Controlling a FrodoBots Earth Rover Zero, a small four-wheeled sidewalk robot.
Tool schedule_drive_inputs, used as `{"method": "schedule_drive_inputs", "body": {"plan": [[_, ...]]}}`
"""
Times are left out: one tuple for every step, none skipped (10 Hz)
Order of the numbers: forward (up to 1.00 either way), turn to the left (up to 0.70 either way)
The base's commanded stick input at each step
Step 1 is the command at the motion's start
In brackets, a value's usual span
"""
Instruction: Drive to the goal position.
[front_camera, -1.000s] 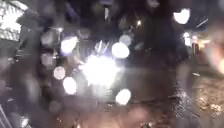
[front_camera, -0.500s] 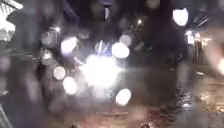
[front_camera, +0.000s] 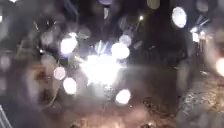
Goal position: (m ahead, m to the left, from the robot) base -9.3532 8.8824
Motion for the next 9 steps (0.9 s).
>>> {"method": "schedule_drive_inputs", "body": {"plan": [[0.70, 0.00], [0.70, 0.00], [0.70, 0.00], [0.70, 0.00], [0.70, 0.00], [0.70, 0.00], [0.70, 0.00], [0.70, 0.00], [0.70, 0.00]]}}
